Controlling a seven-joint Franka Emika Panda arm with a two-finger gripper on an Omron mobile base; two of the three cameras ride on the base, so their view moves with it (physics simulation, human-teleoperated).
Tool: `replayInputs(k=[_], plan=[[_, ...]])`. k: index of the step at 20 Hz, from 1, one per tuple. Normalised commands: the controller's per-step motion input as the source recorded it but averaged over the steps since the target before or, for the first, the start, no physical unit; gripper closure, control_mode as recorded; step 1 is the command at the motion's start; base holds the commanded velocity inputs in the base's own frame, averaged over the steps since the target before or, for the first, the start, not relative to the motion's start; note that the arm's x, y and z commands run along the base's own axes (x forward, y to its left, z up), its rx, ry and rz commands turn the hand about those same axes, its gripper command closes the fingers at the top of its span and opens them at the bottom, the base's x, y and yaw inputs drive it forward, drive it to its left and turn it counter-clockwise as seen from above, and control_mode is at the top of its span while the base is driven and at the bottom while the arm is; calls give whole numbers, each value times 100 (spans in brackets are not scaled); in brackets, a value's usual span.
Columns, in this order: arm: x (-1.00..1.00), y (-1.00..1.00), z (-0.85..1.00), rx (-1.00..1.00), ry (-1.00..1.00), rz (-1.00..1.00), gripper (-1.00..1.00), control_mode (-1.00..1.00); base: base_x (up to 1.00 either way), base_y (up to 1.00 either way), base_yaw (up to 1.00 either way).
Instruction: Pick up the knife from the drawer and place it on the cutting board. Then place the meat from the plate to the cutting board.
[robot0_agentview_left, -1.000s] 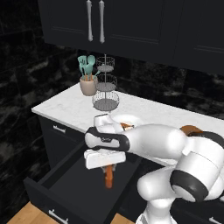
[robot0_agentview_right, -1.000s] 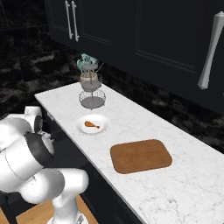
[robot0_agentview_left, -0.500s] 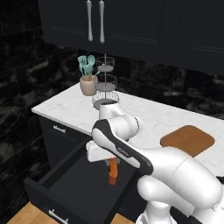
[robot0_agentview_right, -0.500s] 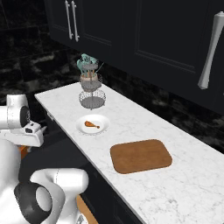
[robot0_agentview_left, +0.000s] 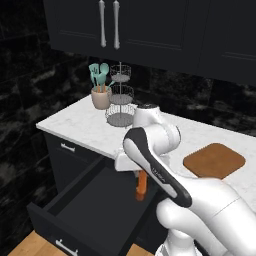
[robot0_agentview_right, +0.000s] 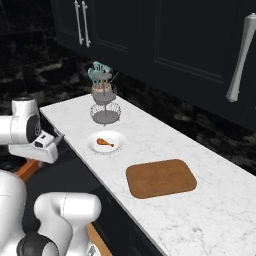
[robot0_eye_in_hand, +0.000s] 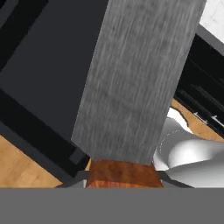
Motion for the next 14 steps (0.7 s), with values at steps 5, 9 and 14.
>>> replayInputs(k=[5, 9, 14], plan=[[38, -45, 4, 0, 10, -35, 100, -100, 0, 0, 0], [41, -86, 0, 0, 3, -23, 100, -100, 0, 0, 0], [23, -80, 0, 0, -1, -17, 100, -100, 0, 0, 0]])
